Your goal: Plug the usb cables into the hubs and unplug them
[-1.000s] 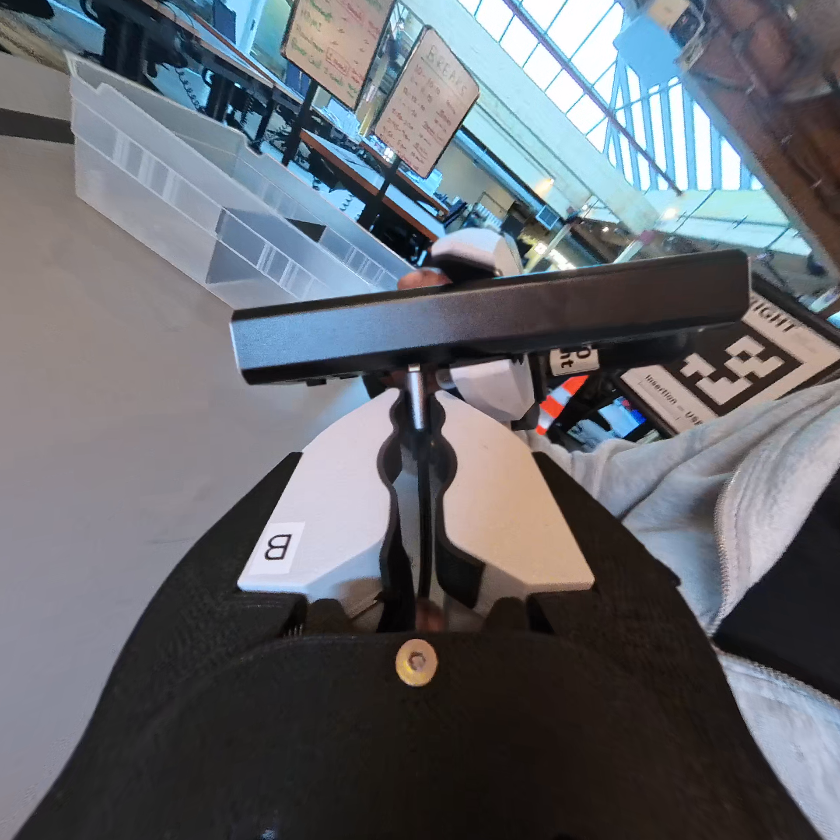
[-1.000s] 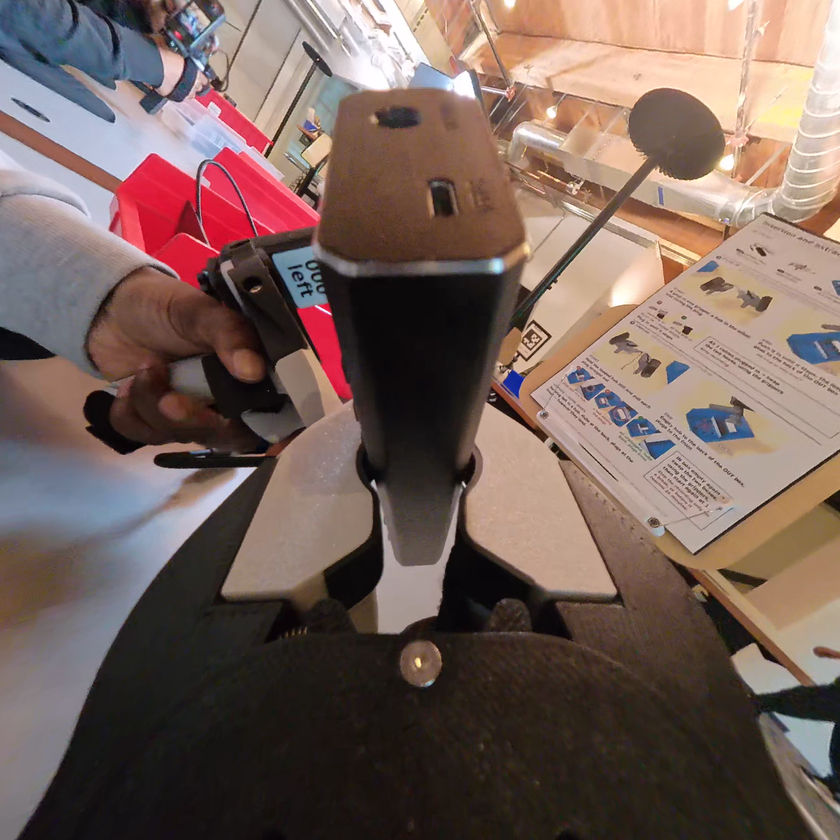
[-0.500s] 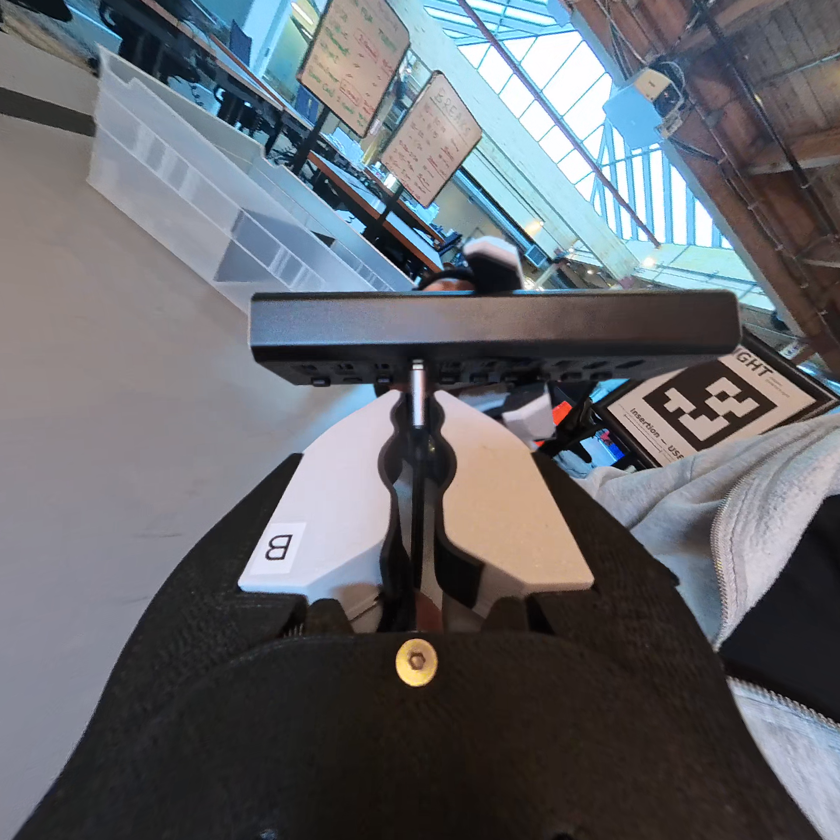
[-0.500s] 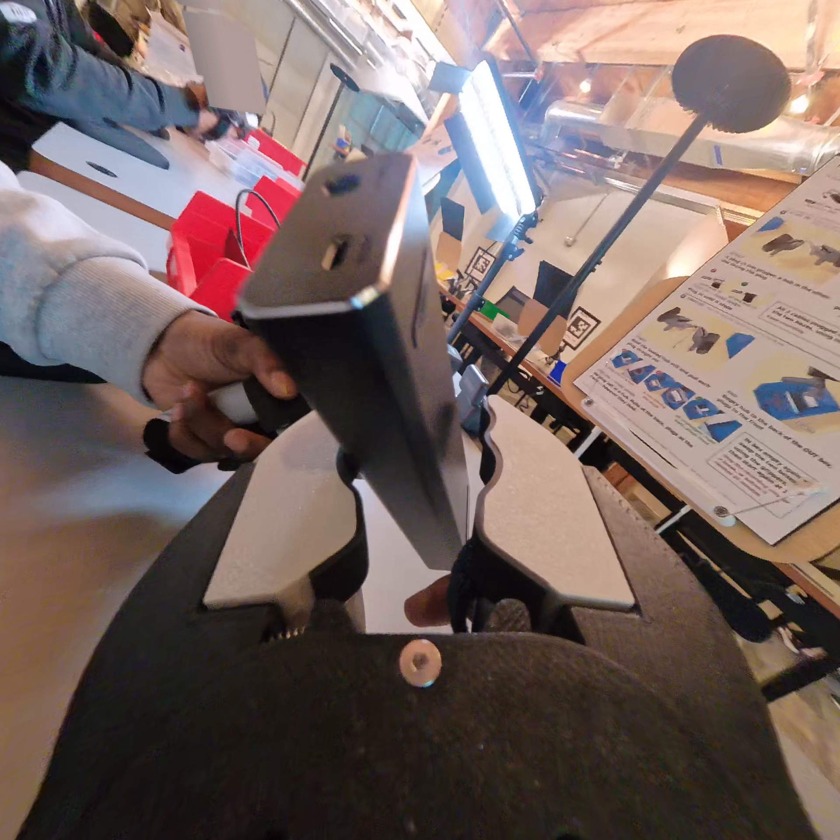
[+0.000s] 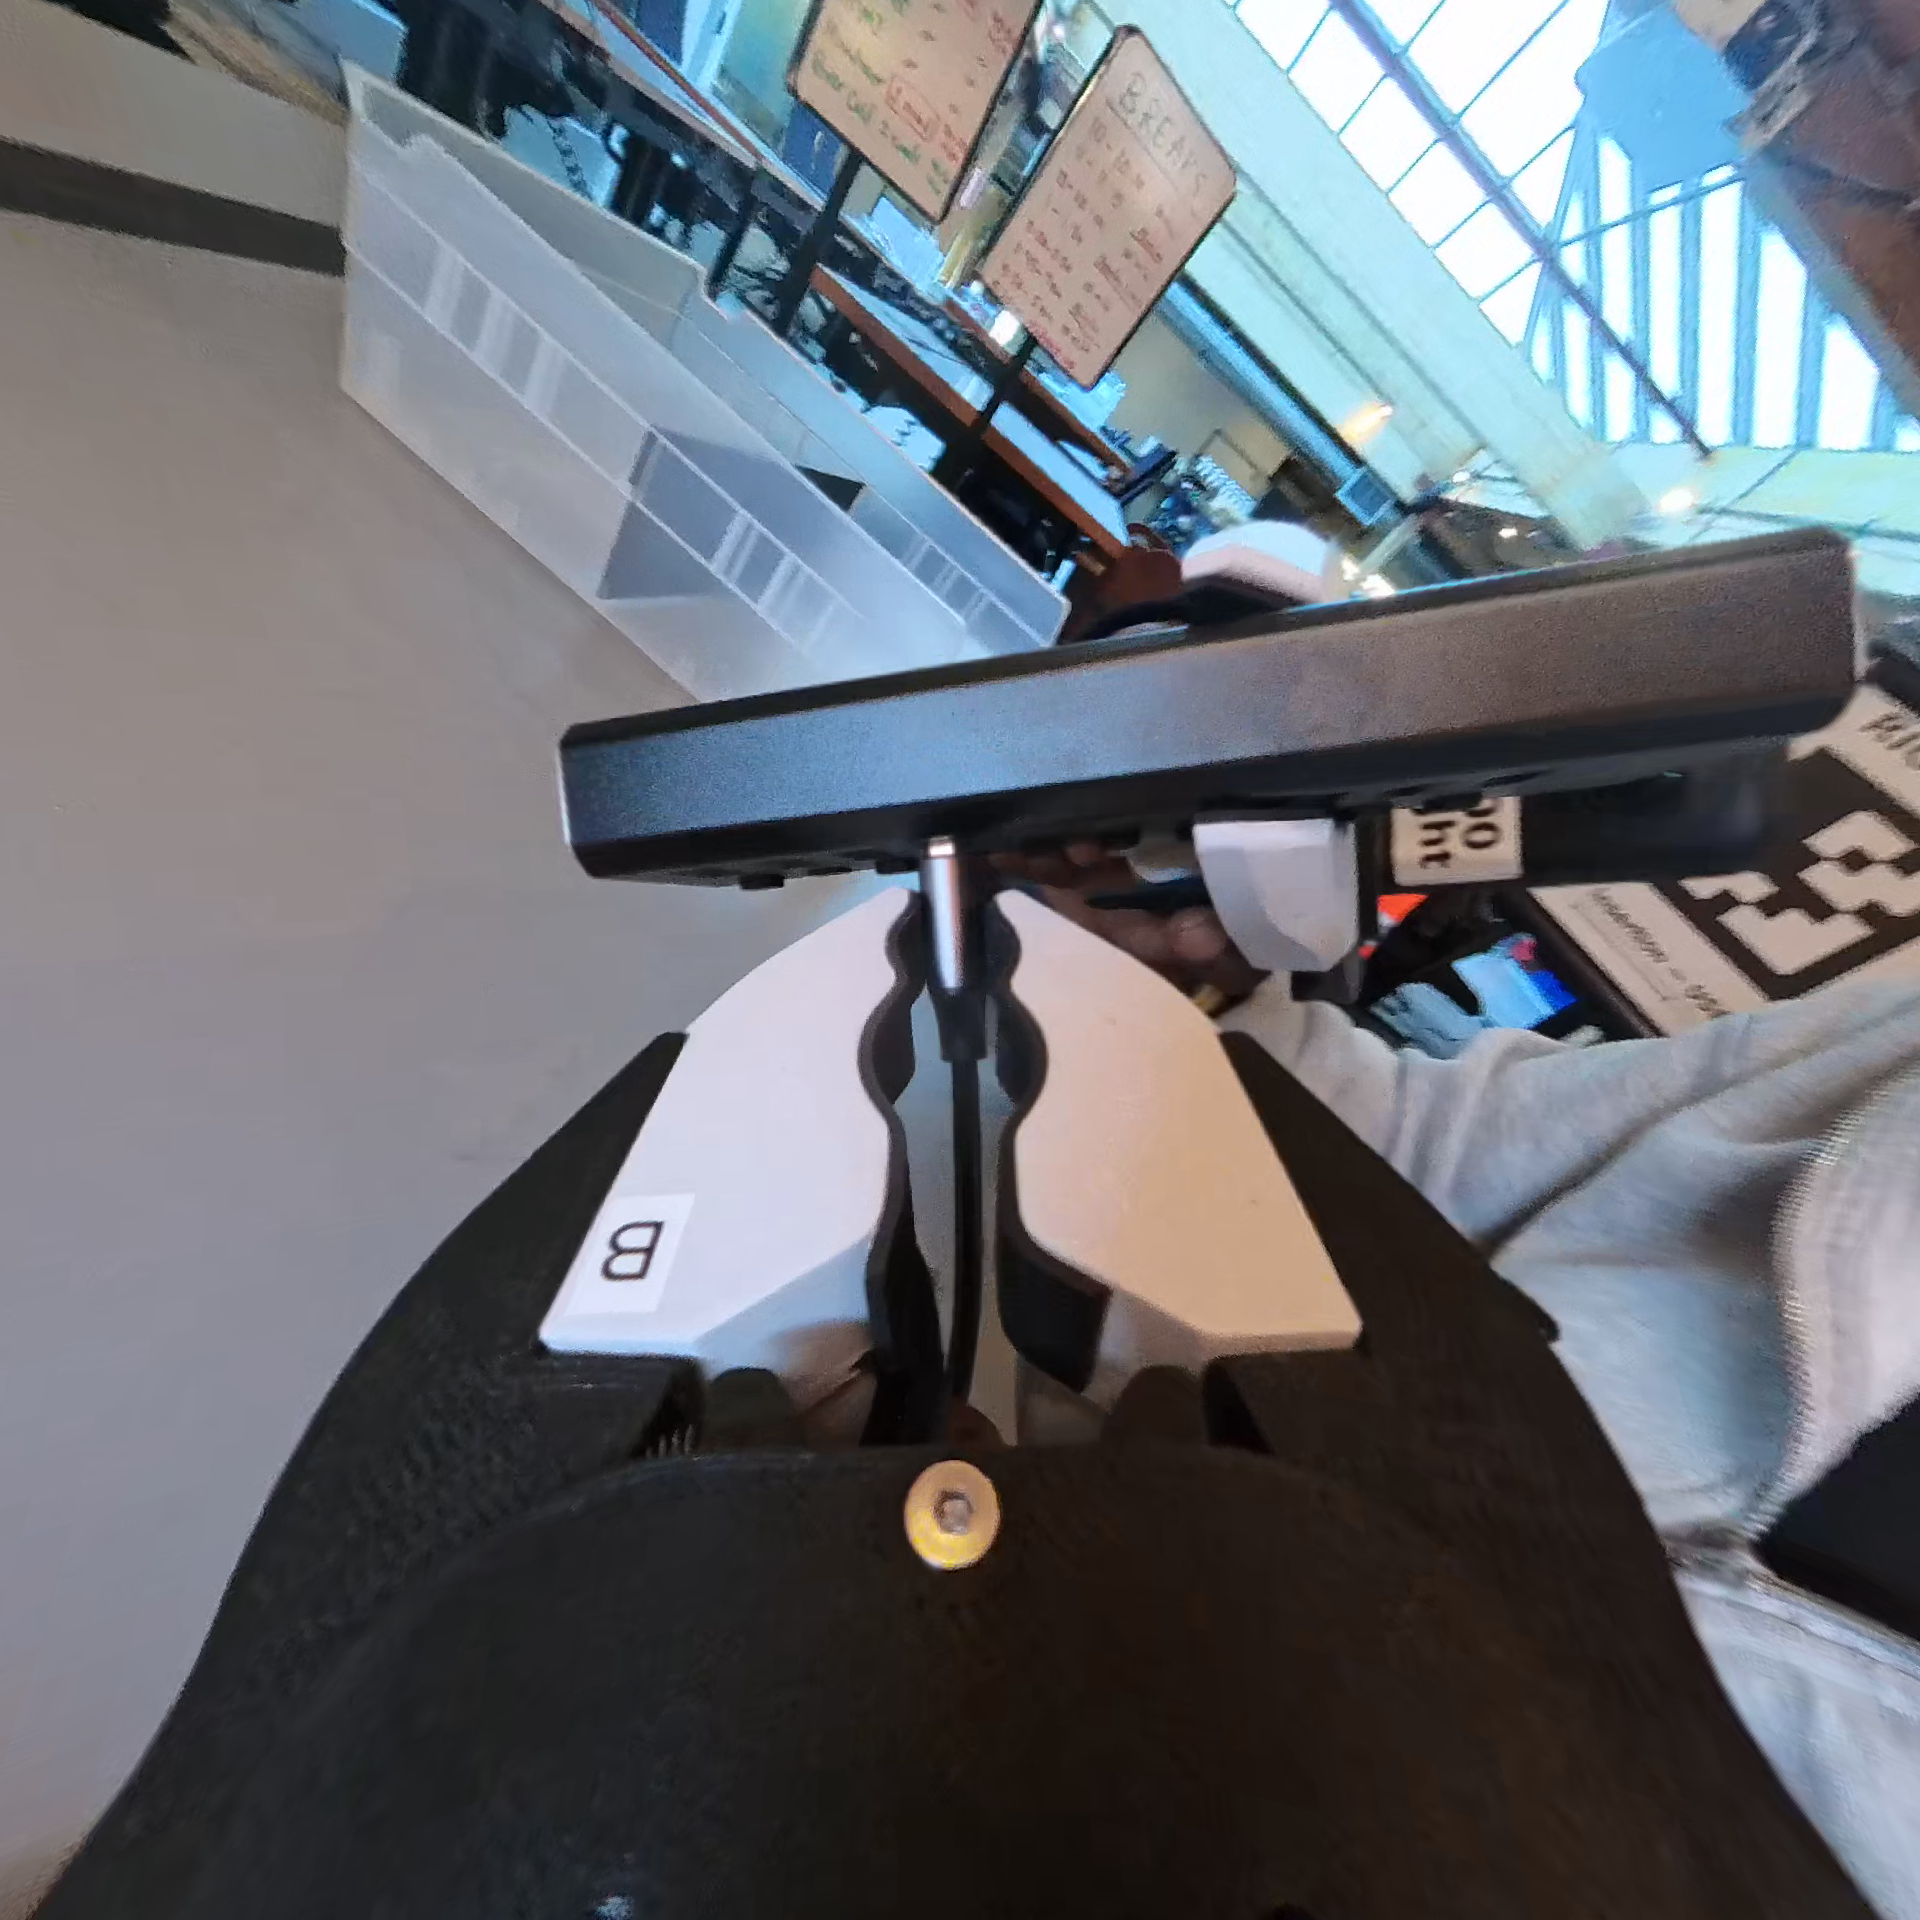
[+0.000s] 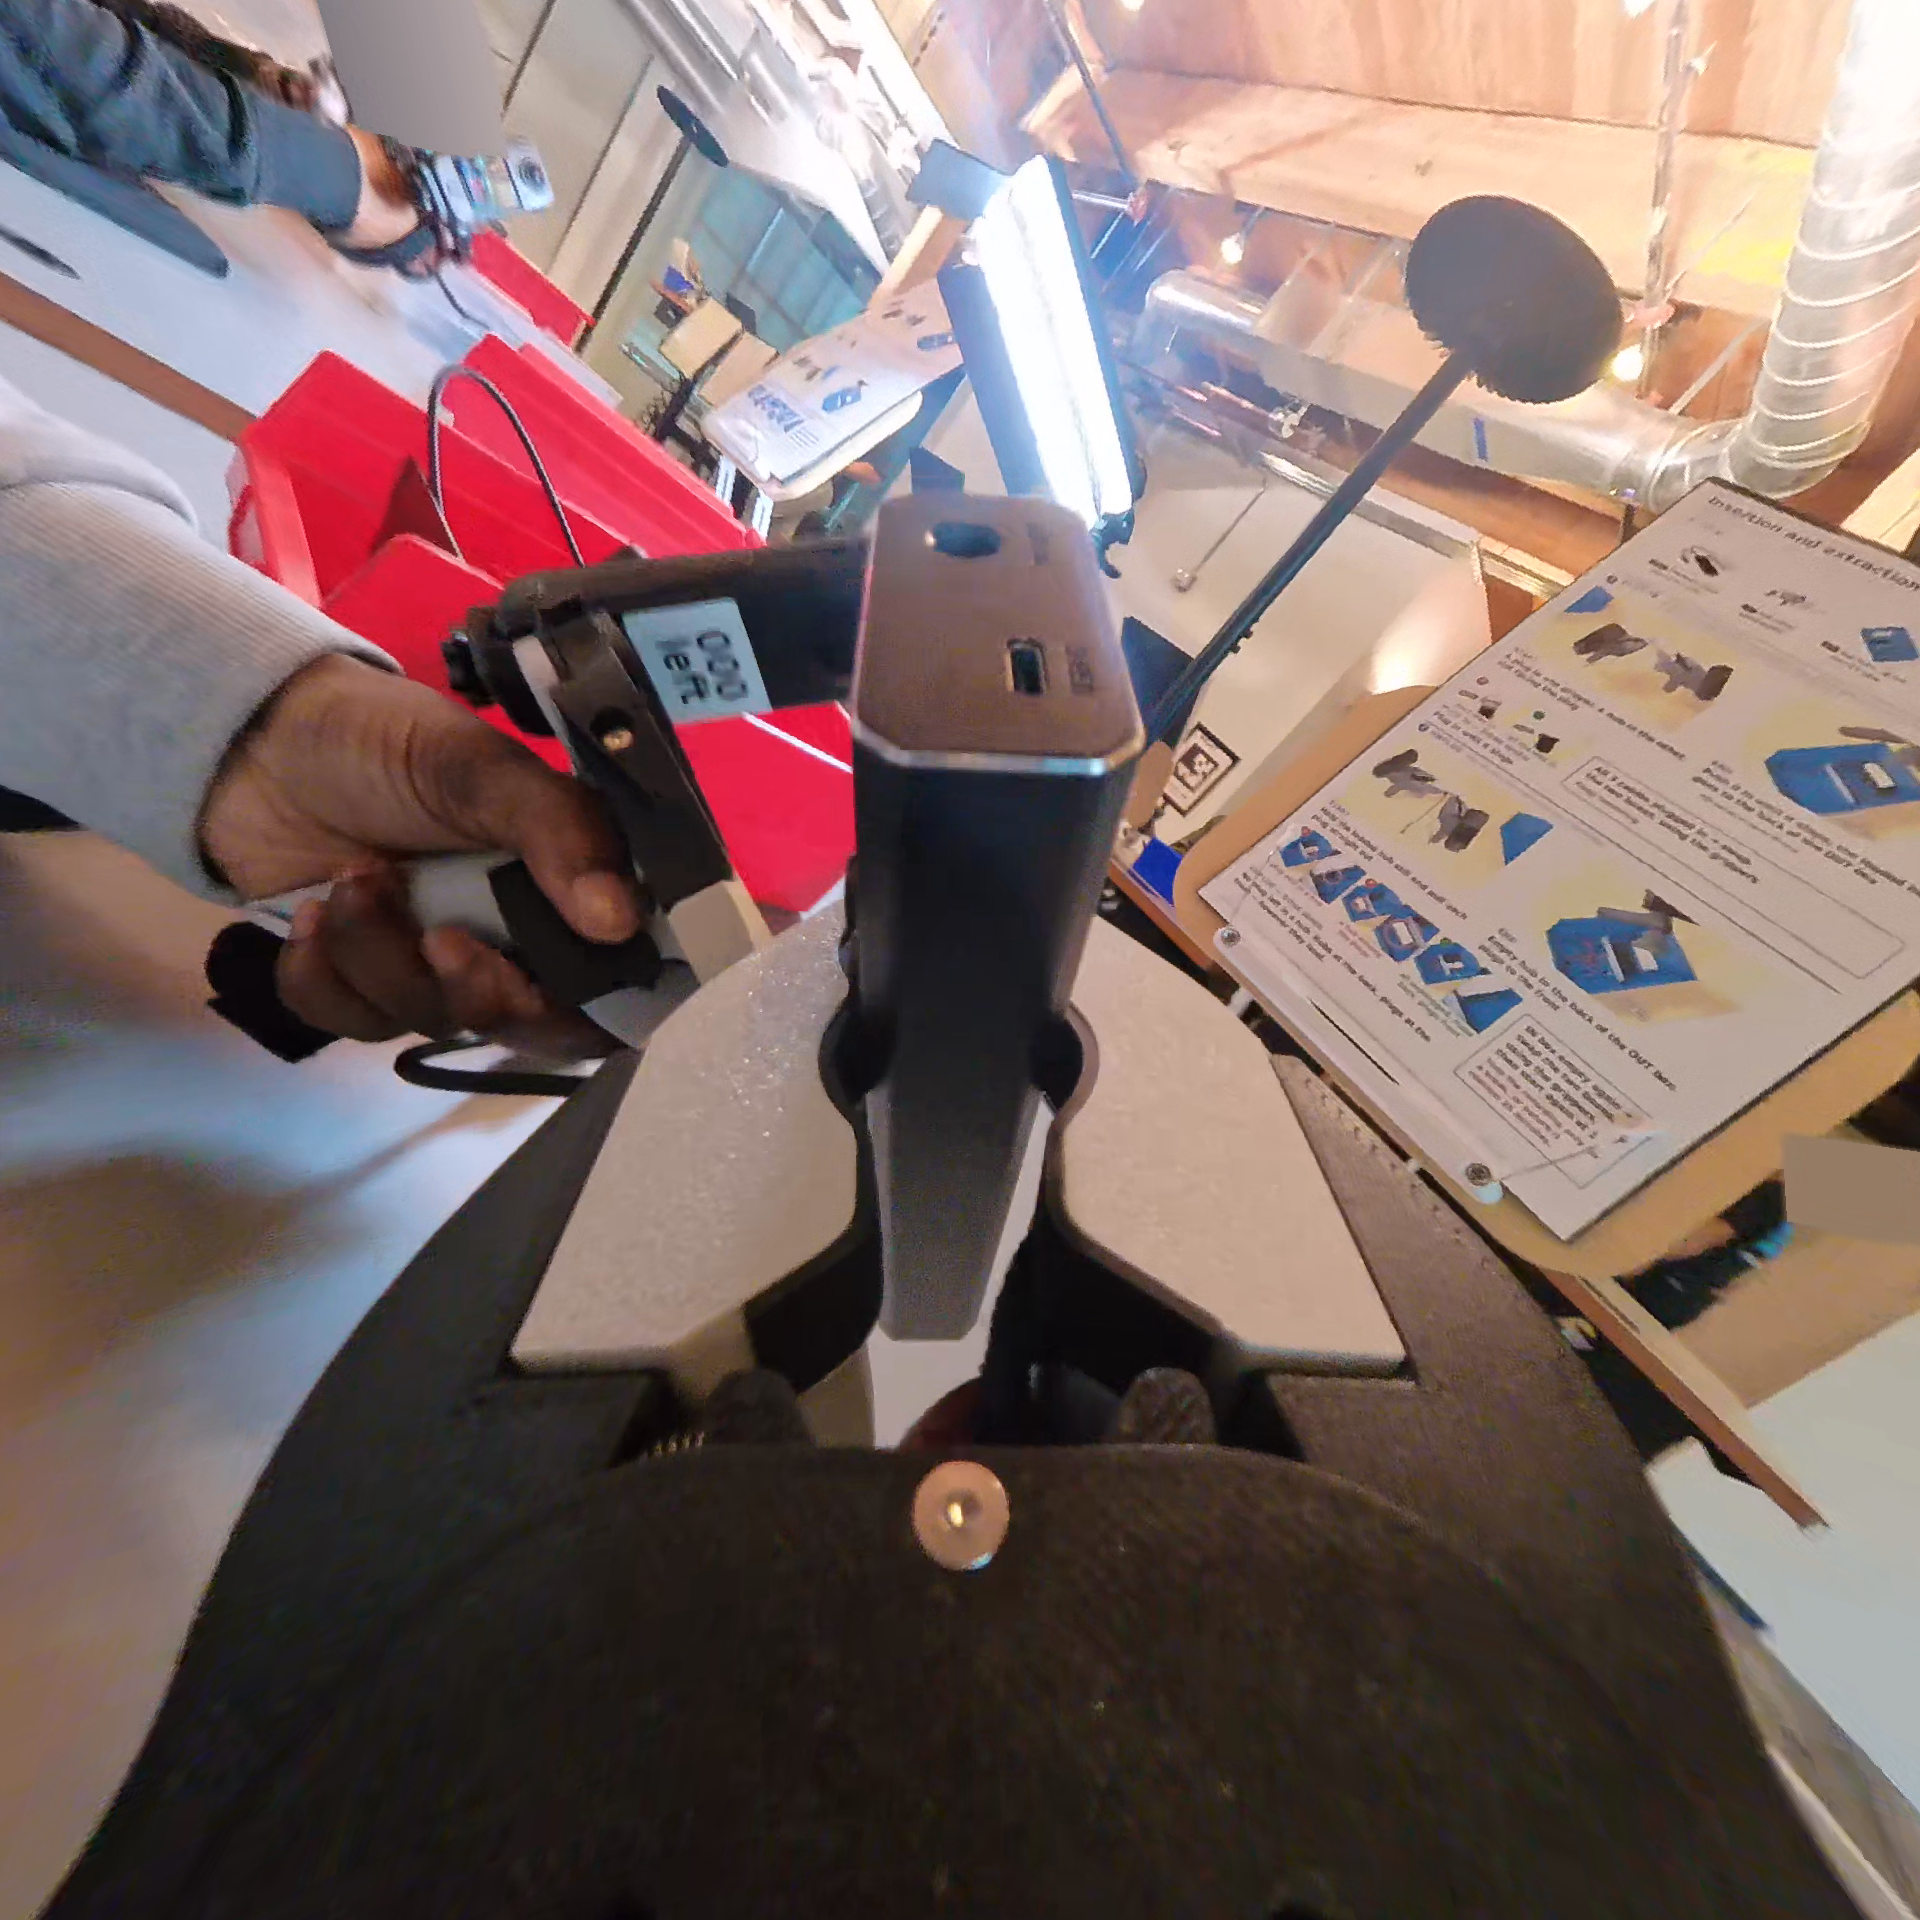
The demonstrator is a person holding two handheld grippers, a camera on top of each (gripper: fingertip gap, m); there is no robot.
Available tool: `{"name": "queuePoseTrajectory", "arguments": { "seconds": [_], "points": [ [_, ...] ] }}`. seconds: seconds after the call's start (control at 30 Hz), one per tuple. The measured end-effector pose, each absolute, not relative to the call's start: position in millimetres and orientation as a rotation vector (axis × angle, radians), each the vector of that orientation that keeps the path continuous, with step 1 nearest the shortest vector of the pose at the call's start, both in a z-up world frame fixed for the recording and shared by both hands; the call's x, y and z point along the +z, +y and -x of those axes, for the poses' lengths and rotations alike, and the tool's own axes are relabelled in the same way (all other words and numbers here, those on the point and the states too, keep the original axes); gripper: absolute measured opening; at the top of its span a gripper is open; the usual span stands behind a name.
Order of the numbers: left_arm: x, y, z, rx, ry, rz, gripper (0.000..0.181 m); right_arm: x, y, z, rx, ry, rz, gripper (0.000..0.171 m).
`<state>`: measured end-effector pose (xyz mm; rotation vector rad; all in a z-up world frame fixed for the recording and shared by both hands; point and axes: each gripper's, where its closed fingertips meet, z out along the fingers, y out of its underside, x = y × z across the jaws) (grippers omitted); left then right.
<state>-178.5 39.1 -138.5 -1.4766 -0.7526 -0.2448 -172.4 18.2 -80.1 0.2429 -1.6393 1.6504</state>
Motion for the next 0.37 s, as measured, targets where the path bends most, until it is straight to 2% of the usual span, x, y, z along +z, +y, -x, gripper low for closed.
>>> {"name": "queuePoseTrajectory", "arguments": {
  "seconds": [0.37],
  "points": [
    [-135.8,35.6,185.8,-0.068,-0.809,1.525,0.012,-73.8,21.9,186.2,1.344,-1.509,-0.251,0.037]
  ]
}}
